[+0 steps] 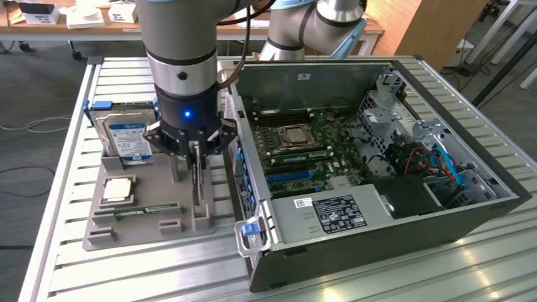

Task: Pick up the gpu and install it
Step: 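Pick up the gpu and move the gpu toward the slot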

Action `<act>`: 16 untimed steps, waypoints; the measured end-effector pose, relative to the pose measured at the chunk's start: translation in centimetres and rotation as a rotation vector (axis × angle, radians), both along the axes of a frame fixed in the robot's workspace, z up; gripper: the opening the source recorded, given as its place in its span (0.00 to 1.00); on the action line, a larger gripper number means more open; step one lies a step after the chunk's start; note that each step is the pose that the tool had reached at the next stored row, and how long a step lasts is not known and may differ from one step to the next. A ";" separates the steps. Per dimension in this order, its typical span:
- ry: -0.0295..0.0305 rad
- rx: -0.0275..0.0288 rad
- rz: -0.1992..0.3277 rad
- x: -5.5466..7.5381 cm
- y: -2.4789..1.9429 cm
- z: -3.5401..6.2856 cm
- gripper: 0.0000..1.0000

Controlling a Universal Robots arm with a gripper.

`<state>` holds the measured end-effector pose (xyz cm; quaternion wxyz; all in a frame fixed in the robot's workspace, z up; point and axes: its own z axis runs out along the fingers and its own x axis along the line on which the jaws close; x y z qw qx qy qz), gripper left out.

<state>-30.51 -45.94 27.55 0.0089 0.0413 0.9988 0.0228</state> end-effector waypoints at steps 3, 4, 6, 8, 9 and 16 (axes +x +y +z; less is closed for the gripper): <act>-0.0001 0.0001 0.000 0.0 0.00 0.43 0.27; -0.0001 0.0002 0.000 0.0 0.00 0.43 0.27; -0.0001 0.0001 0.000 0.0 0.00 0.43 0.27; -0.0001 0.0001 0.000 0.0 0.00 0.43 0.27; -0.0001 0.0001 0.000 0.0 0.00 0.43 0.27; -0.0001 0.0001 0.000 0.0 0.00 0.43 0.27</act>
